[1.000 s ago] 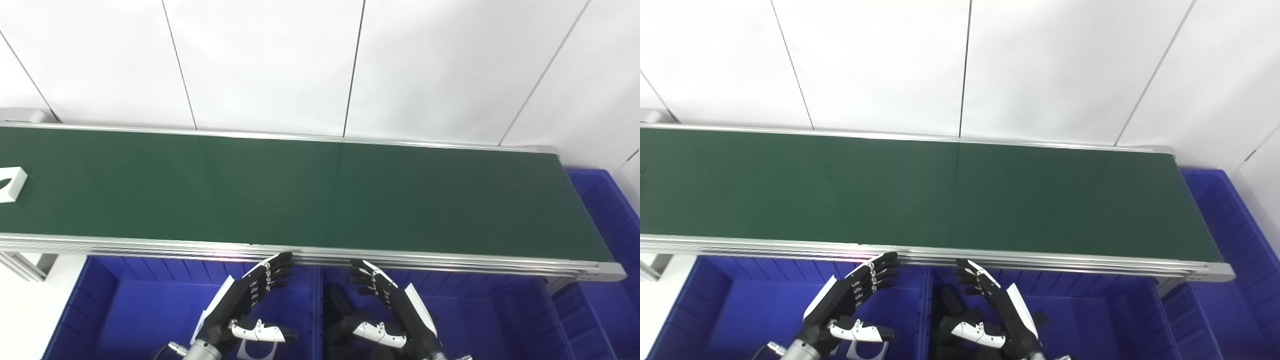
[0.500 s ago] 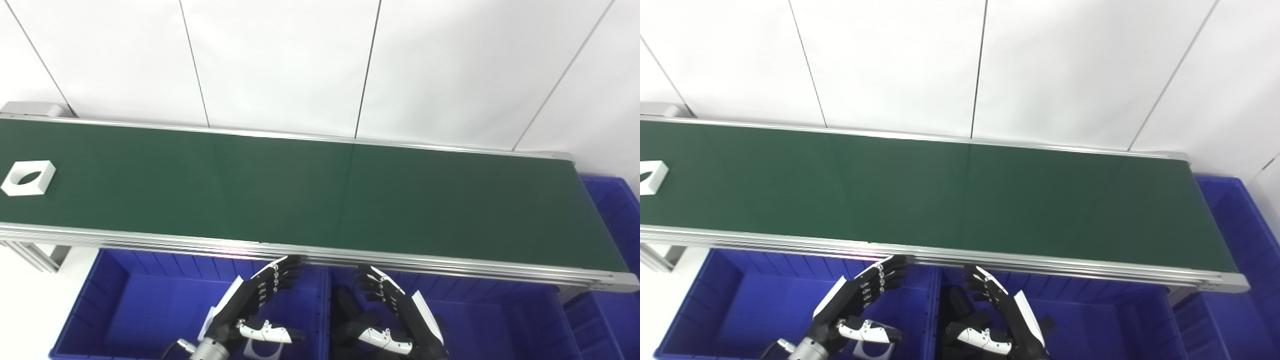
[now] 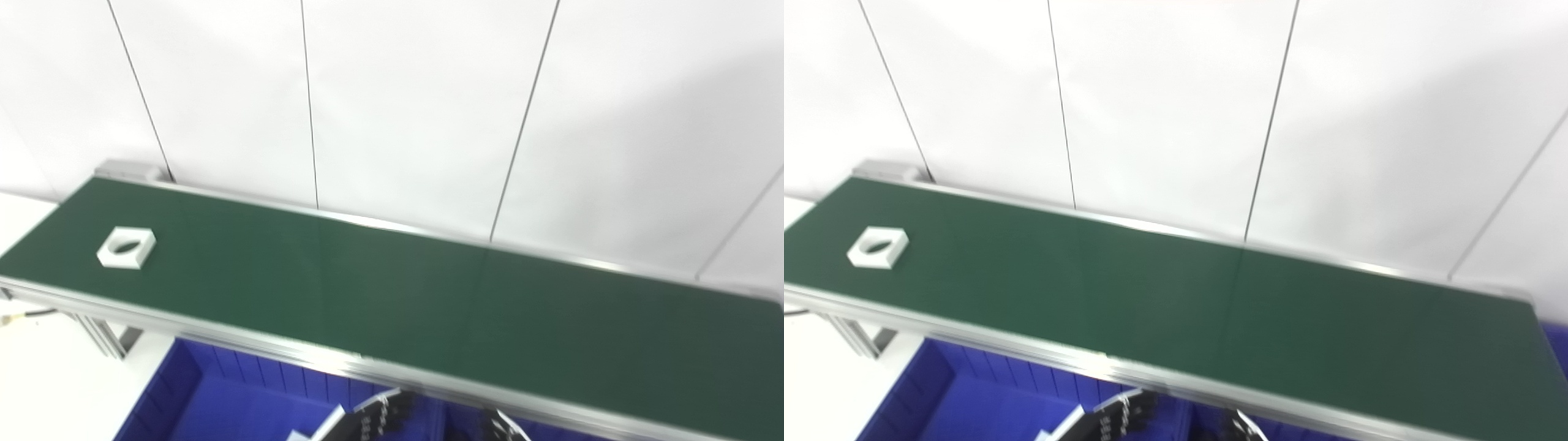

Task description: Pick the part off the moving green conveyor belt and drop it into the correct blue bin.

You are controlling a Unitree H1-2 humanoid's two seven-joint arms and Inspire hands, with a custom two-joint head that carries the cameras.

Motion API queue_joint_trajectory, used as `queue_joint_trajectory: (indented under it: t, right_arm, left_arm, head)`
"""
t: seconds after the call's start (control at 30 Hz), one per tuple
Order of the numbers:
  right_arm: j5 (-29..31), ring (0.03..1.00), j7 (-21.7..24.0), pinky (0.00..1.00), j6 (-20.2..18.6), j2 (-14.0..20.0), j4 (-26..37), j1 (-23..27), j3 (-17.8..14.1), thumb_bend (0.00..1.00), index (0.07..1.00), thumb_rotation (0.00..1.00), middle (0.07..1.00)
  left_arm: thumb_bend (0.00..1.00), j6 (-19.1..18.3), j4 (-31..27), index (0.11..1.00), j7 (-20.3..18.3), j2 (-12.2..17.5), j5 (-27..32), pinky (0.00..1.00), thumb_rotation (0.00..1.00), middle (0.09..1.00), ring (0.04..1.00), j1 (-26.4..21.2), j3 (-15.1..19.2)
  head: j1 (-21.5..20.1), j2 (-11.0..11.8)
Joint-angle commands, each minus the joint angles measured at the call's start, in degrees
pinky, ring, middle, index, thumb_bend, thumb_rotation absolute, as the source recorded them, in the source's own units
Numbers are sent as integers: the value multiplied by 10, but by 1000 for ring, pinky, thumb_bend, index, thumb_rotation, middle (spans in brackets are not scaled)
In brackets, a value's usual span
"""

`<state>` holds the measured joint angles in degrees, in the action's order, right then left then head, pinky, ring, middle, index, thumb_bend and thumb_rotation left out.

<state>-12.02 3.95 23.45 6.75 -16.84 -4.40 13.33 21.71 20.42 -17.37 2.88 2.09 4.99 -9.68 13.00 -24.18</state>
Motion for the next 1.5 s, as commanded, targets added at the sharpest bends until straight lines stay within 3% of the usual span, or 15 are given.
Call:
queue_joint_trajectory:
  t: [0.0,0.13,0.5,0.67,1.1,1.47]
  right_arm:
    - [4,811,-8,739,34,3,3,10,2,638,874,353,831]
    - [16,805,-15,737,35,9,-14,18,10,639,876,365,829]
    - [23,816,-31,739,35,17,-30,26,25,609,886,366,839]
    - [33,810,-32,741,35,21,-38,31,27,615,886,376,838]
    - [38,822,-36,750,35,24,-48,36,32,574,886,319,842]
    - [44,814,-35,732,35,25,-52,41,32,591,884,342,838]
  left_arm:
    - [1000,26,-2,858,8,-3,-5,823,163,879,854,-12,-1]
    - [1000,40,21,854,5,-5,-1,826,146,874,851,-21,-1]
    - [1000,50,44,843,5,-8,2,803,143,853,821,-31,1]
    - [1000,50,52,835,8,-11,-2,791,150,843,816,-35,0]
    - [1000,52,58,833,14,-12,-14,761,151,829,797,-40,1]
    - [1000,50,45,830,16,-12,-17,760,171,828,803,-44,0]
  head:
    - [2,1]
    - [29,26]
    - [42,40]
    - [73,52]
    - [70,59]
    - [81,54]
